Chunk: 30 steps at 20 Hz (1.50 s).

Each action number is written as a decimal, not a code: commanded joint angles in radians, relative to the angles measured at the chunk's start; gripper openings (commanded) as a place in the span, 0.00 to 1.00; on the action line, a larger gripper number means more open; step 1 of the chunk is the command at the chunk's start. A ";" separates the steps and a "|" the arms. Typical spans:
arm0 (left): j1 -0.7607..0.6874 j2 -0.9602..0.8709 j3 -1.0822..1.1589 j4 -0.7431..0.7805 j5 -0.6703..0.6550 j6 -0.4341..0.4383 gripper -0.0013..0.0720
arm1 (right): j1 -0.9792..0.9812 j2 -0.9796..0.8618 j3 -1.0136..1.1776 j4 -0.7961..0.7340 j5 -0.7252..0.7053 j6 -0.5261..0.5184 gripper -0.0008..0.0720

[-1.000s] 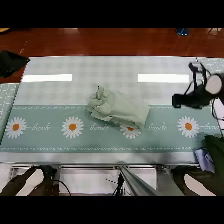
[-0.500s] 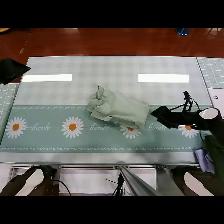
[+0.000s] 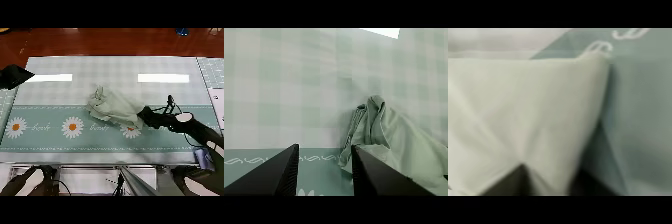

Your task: Fold the shirts.

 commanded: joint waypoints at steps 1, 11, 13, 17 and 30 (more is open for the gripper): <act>0.000 -0.001 -0.002 0.001 0.000 0.000 0.59 | 0.074 -0.027 0.022 0.098 -0.019 -0.027 0.05; -0.032 -0.030 -0.002 -0.046 0.062 -0.053 0.59 | -0.457 0.447 0.454 -0.224 0.455 0.110 0.05; -0.052 -0.032 -0.002 -0.049 0.080 -0.052 0.59 | -0.622 0.484 0.553 -0.318 0.635 0.162 0.05; -0.066 -0.032 -0.002 -0.049 0.113 -0.052 0.59 | -0.951 0.504 0.707 -0.487 0.962 0.167 0.05; -0.064 -0.163 -0.002 -0.049 0.156 -0.051 0.59 | -1.550 0.504 0.745 -1.245 1.181 0.096 0.05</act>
